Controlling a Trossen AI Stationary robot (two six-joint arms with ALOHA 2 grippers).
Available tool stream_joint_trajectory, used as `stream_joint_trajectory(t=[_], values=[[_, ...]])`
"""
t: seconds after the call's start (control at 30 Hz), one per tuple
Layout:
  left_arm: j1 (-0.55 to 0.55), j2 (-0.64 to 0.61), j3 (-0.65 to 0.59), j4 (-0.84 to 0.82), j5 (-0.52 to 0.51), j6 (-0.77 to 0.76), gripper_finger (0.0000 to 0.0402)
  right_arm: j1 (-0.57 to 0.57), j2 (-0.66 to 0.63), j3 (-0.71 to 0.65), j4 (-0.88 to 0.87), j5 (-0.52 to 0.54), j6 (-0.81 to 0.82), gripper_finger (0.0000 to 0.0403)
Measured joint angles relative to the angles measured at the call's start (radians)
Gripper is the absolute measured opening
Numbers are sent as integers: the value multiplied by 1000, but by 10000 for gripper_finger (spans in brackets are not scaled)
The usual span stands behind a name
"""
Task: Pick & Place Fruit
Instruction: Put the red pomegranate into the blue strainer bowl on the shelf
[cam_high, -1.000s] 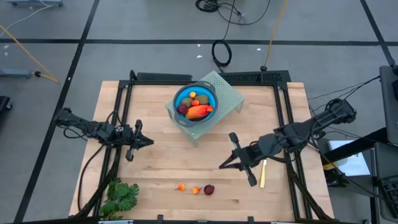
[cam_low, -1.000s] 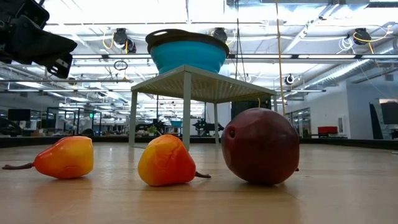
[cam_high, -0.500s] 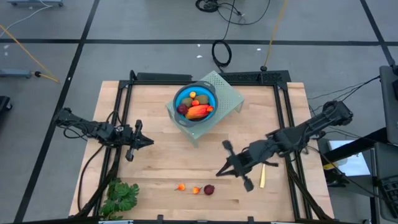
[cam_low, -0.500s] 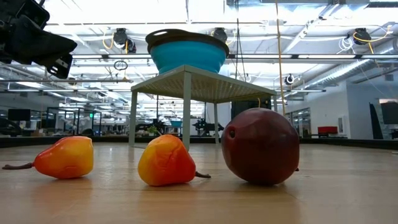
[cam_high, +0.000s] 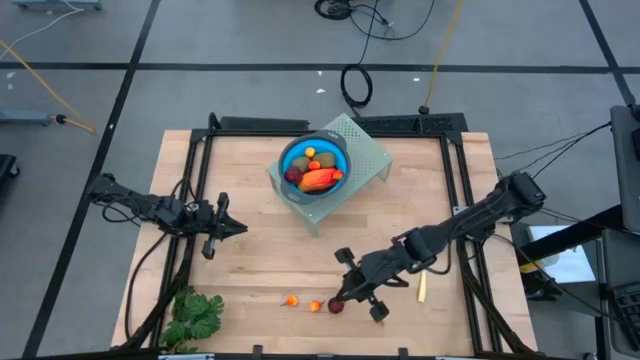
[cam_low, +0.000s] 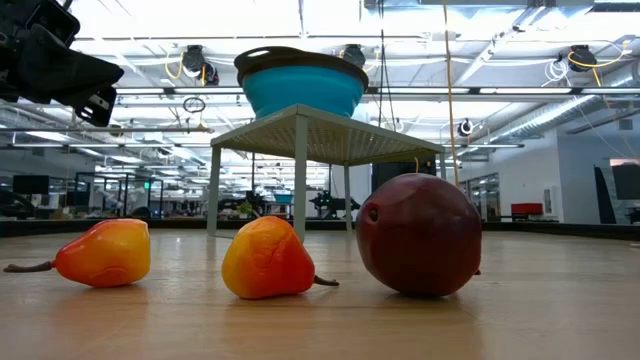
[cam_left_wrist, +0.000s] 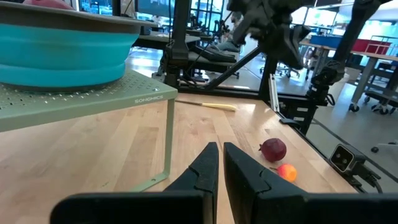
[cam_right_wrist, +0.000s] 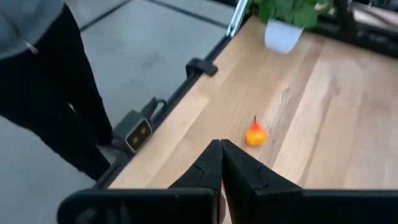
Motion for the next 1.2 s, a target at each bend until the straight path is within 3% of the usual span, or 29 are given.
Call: stream_joint_trajectory(t=[0.5,0.77,1.2], values=[[0,0,0,-6,0,-5,24,0,180,0,17,-26,55,0],[0,0,1,-7,0,-8,24,-4,204,0,21,-22,97,3],[0,0,0,-8,0,-25,24,-11,204,0,18,-26,204,69]])
